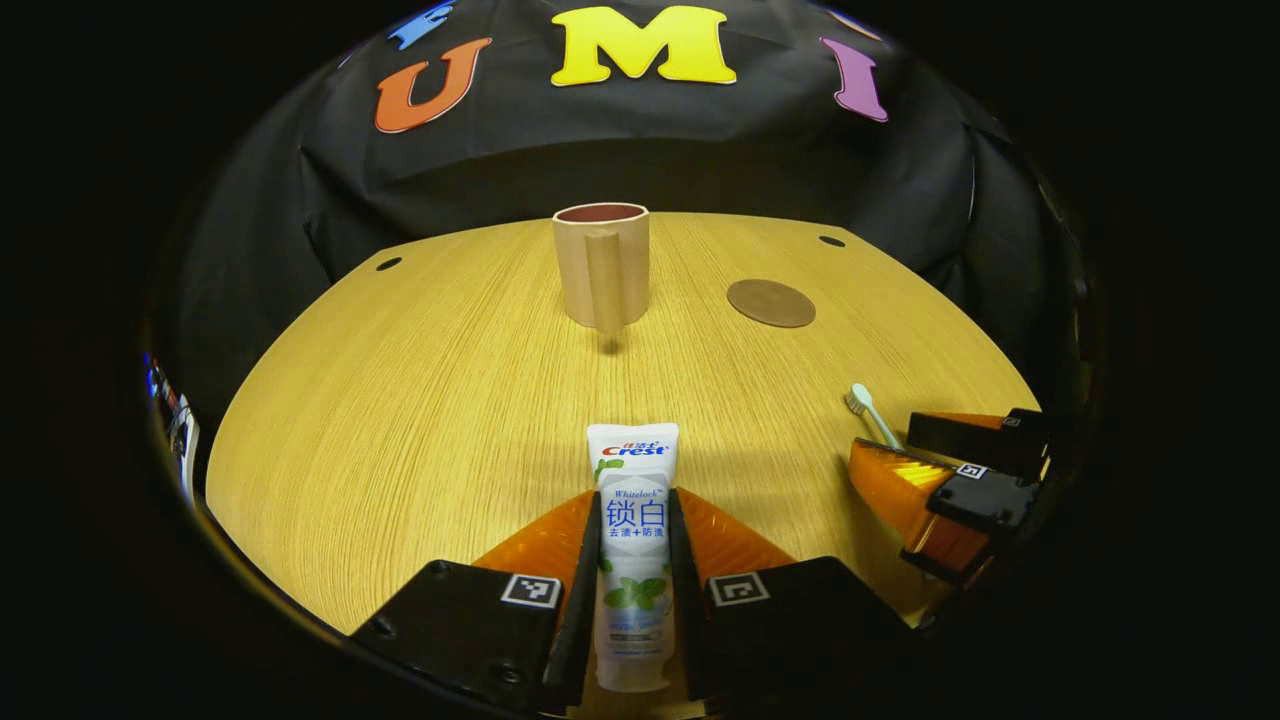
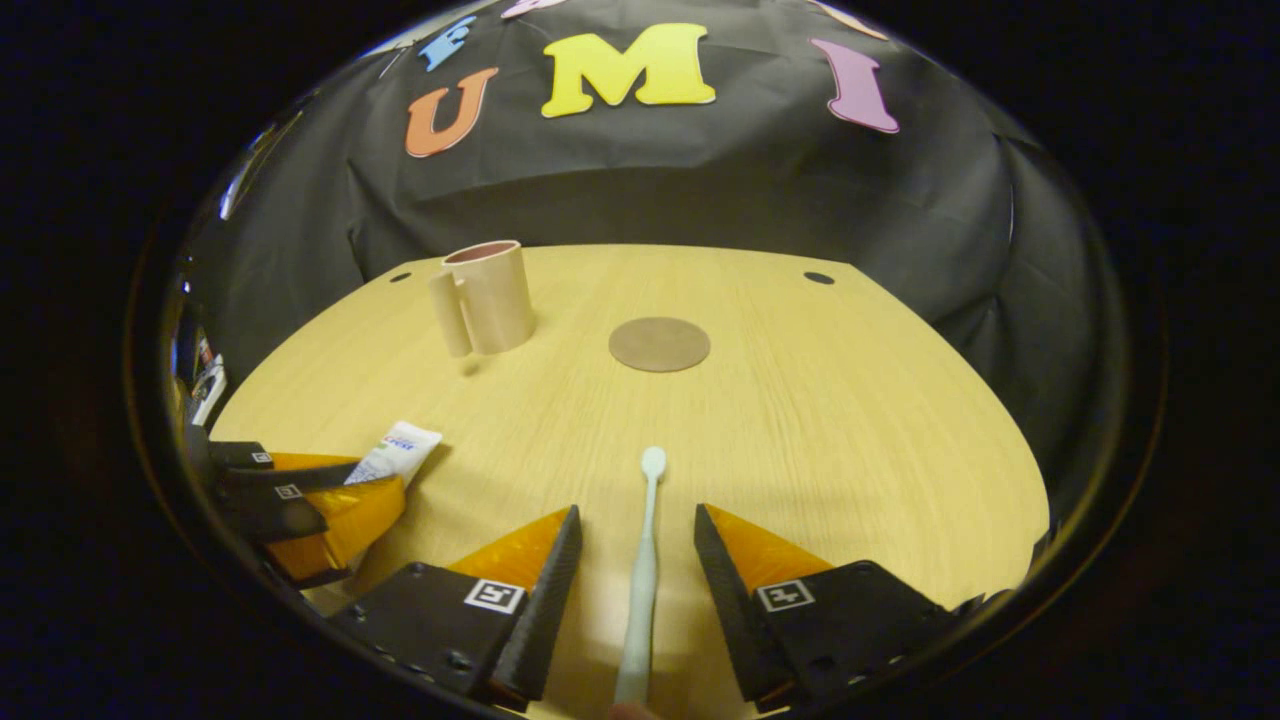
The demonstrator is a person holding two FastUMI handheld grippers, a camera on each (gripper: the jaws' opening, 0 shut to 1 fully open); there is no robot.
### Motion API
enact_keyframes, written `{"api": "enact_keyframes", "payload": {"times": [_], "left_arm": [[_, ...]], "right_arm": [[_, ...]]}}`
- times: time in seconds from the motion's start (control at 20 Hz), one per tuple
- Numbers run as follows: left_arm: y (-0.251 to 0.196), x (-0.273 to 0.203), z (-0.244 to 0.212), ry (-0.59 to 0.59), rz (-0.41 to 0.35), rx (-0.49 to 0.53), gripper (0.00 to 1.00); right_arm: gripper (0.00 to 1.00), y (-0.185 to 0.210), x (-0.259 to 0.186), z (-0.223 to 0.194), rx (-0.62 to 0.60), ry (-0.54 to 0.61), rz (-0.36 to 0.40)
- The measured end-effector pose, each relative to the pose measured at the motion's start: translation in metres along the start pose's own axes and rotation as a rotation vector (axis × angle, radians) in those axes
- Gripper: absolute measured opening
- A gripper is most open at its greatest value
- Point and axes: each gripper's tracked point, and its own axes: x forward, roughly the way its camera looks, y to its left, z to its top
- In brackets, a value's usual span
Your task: Put the toothbrush and toothpaste on the desktop into the cup, then pick up the cup and place it on the coaster on the desktop.
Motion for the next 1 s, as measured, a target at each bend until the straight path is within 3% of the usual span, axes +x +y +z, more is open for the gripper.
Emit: {"api": "enact_keyframes", "payload": {"times": [0.05, 0.1, 0.15, 0.2, 0.25, 0.35, 0.5, 0.55, 1.0], "left_arm": [[0.003, -0.003, 0.003, -0.009, 0.002, -0.007, 0.43], [0.006, -0.005, 0.007, -0.019, 0.007, -0.012, 0.39], [0.010, -0.008, 0.010, -0.031, 0.012, -0.016, 0.39], [0.012, -0.012, 0.014, -0.047, 0.016, -0.020, 0.39], [0.016, -0.015, 0.021, -0.062, 0.021, -0.027, 0.43], [0.022, -0.021, 0.029, -0.094, 0.026, -0.037, 0.38], [0.026, -0.029, 0.045, -0.136, 0.024, -0.040, 0.43], [0.026, -0.031, 0.048, -0.150, 0.020, -0.040, 0.39], [0.027, -0.049, 0.090, -0.277, -0.024, -0.064, 0.37]], "right_arm": [[0.60, 0.000, -0.001, 0.001, 0.007, 0.002, 0.000], [0.56, 0.001, 0.000, 0.001, 0.008, 0.001, 0.001], [0.43, 0.002, 0.001, 0.000, 0.018, 0.003, 0.009], [0.37, 0.003, 0.001, 0.001, 0.032, 0.002, 0.017], [0.29, 0.003, 0.001, 0.001, 0.044, 0.000, 0.015], [0.14, 0.003, 0.002, 0.000, 0.067, -0.003, 0.020], [0.11, 0.001, 0.007, 0.003, 0.084, -0.009, 0.027], [0.02, 0.003, 0.004, 0.001, 0.086, -0.004, 0.035], [0.03, 0.012, -0.006, 0.005, 0.122, -0.028, 0.114]]}}
